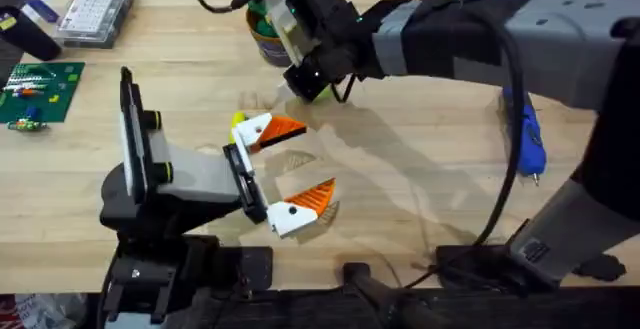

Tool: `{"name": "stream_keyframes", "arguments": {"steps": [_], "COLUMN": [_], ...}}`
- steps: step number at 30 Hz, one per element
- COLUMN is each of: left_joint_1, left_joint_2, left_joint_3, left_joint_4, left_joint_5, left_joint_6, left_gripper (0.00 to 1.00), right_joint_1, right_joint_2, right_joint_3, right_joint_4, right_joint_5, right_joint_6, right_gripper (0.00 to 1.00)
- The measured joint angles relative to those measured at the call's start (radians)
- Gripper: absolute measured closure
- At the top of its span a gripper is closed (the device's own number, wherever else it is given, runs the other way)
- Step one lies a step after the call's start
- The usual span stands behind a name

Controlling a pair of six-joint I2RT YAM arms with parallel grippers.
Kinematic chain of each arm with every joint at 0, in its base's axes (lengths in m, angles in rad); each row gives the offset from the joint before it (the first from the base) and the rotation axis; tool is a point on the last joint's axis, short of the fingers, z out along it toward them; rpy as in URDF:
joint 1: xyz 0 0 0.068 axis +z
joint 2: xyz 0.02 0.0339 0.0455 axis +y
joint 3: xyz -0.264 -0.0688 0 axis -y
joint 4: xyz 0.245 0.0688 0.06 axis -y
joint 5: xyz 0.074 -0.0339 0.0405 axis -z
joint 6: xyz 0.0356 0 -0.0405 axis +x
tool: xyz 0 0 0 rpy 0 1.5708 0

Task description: Pick up the gripper from the table and insert it into the empty holder that is missing its gripper. Then pick up a screw, insert it into the mounting hole, and use the screwdriver to tighten it. Finally, clean up the table by picking up the vegetable and placing it into the bucket.

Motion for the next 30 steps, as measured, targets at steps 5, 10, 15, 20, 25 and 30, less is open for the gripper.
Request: {"name": "stream_keyframes", "arguments": {"steps": [5,10,15,20,25,30], "left_joint_1": [0.000,0.000,0.000,0.000,0.000,0.000], "left_joint_2": [0.000,0.000,0.000,0.000,0.000,0.000], "left_joint_3": [0.000,0.000,0.000,0.000,0.000,0.000], "left_joint_4": [0.000,0.000,0.000,0.000,0.000,0.000], "left_joint_5": [0.000,0.000,0.000,0.000,0.000,0.000], "left_joint_6": [0.000,0.000,0.000,0.000,0.000,0.000], "left_gripper": [0.012,0.012,0.012,0.012,0.012,0.012], "right_joint_1": [0.017,0.019,0.019,0.019,0.019,0.019], "right_joint_2": [0.000,0.000,0.000,0.000,0.006,0.036], "right_joint_3": [0.001,0.001,0.001,0.001,0.001,0.001], "right_joint_4": [-0.022,-0.022,-0.018,-0.008,-0.004,-0.002], "right_joint_5": [0.000,0.025,0.045,0.052,0.053,0.054], "right_joint_6": [0.000,-0.016,-0.031,-0.039,-0.042,-0.042], "right_gripper": [0.660,0.660,0.660,0.656,0.654,0.658]}}
